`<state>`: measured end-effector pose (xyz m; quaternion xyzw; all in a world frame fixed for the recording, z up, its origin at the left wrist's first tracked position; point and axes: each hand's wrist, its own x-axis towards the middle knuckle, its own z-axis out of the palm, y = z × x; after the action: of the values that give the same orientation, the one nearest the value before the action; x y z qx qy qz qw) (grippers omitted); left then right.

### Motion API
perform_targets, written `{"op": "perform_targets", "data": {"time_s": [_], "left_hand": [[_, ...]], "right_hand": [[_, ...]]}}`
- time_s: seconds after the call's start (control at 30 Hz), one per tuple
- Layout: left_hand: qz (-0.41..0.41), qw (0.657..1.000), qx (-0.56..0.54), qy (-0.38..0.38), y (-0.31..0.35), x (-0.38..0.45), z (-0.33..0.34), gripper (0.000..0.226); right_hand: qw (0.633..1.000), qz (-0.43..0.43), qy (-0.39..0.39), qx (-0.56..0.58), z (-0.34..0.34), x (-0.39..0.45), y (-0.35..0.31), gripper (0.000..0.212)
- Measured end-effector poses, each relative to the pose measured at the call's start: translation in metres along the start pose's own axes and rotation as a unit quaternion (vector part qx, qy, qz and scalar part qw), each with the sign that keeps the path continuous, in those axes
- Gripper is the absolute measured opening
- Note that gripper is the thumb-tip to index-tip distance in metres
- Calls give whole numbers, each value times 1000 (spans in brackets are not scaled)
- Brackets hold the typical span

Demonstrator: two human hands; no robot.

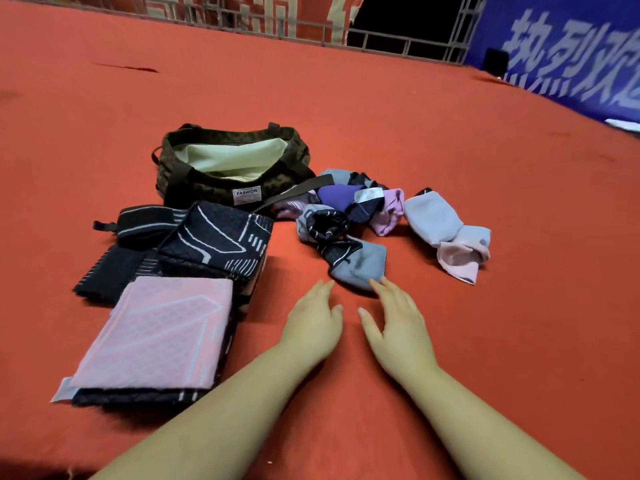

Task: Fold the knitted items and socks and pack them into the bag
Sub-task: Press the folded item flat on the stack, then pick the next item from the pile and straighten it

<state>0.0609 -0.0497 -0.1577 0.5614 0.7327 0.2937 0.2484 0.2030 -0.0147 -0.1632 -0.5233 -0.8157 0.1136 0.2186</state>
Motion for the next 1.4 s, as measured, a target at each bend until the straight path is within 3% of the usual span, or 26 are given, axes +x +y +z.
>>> {"op": "perform_targets", "data": {"time_s": [0.17,0.3,0.43,0.63,0.73,0.8,0.93,1.03,1.1,1.17,1.23,1.4], "left_hand": [[8,997,-44,58,9,40,21,58],[6,992,34,120,1,50,30,45],[42,983,97,150,-3,42,33,37],[91,980,143,107,-2,-1,22,28],[122,975,165,86,-4,-44,18,27],[137,974,170,66,-6,-73,15,28],[92,991,94,24,-4,-119,0,36],[64,994,9,83,-15,-138,-13,19],[81,988,62,114,-29,-140,-15,41],[79,986,111,94,-37,-136,-16,66],[79,988,122,60,-36,-130,-17,77],[129,989,74,-6,-32,-115,-19,60]], "right_hand": [[1000,-24,-2,5,7,46,8,64],[992,-56,-94,-61,14,66,19,52],[985,-96,-103,-98,8,66,22,40],[985,-112,-110,-76,-4,21,23,40],[989,-92,-109,-36,-11,-20,18,50],[991,-106,-63,-41,-11,-49,14,46],[994,-104,-29,-30,-17,-106,-2,40],[994,-107,-28,0,-17,-140,-10,44],[995,-100,-17,9,-16,-153,-12,46],[996,-76,-31,26,-17,-158,-17,63],[997,-47,-39,52,-19,-155,-23,81],[997,-27,25,69,-18,-139,-43,71]]}}
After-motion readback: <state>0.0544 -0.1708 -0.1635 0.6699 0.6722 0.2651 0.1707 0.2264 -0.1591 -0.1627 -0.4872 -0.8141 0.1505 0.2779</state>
